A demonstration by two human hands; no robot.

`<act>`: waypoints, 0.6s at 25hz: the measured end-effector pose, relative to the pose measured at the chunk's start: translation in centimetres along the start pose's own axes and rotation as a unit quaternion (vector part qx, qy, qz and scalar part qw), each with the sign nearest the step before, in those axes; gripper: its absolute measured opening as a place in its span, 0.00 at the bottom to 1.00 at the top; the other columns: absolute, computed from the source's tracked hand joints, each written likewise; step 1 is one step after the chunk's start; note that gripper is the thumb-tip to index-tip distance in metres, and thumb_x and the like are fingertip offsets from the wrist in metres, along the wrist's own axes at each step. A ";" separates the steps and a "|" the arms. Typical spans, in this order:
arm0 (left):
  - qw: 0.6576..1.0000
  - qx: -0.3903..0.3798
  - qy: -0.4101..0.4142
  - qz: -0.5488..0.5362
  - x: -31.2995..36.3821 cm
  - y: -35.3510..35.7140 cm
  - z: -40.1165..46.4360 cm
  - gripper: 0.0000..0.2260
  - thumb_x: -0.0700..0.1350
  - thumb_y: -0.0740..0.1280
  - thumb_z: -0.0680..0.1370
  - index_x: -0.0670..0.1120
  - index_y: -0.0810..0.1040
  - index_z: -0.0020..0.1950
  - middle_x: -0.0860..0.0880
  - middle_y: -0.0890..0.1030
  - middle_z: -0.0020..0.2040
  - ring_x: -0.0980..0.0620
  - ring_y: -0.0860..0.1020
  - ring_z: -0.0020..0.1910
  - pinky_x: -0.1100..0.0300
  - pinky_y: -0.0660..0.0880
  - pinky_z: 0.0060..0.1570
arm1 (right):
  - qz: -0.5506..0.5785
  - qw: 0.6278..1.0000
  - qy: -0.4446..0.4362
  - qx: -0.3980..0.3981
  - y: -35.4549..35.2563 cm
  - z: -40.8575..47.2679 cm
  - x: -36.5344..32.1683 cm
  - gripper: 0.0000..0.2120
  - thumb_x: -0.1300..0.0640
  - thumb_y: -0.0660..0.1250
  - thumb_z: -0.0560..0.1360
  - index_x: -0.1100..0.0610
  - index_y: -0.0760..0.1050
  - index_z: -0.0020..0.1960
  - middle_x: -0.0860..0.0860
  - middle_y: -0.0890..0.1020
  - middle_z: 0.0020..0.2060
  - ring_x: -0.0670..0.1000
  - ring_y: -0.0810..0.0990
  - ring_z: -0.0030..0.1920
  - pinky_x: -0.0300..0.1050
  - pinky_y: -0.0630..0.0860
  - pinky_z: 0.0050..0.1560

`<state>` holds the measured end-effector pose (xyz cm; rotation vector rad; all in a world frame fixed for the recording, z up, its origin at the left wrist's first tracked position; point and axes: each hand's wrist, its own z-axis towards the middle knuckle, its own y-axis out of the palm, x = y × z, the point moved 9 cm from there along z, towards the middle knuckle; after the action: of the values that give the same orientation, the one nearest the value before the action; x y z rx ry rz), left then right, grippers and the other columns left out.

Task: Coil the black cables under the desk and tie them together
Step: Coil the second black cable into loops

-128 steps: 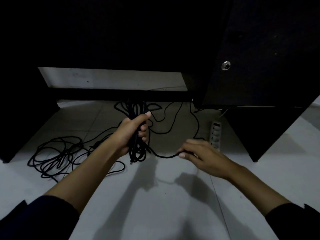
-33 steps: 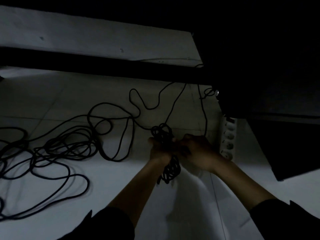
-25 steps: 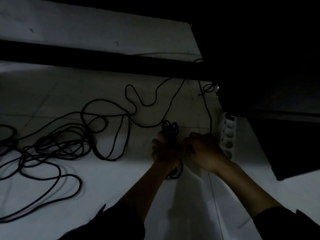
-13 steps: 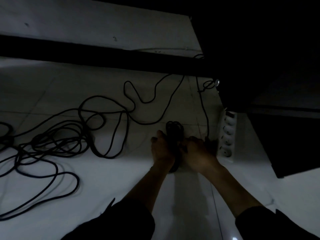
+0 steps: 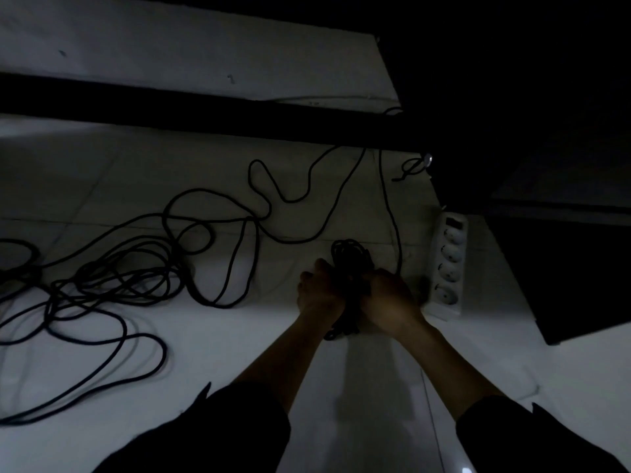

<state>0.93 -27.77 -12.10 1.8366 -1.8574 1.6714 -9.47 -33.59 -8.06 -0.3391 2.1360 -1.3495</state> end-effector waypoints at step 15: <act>0.983 0.099 0.148 -0.046 -0.9 -10.3 -4.3 0.13 0.42 0.62 0.79 0.44 0.76 0.64 0.44 0.77 0.62 0.46 0.77 0.57 0.65 0.68 0.48 | -0.033 0.987 -0.048 0.148 -4.8 -3.0 -8.7 0.16 0.51 0.61 0.78 0.57 0.72 0.63 0.56 0.72 0.61 0.59 0.71 0.61 0.50 0.70 0.58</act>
<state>6.12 -21.34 -4.50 1.5968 -1.5147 2.0265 -4.74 -29.20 0.09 -0.3493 1.8275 -1.6271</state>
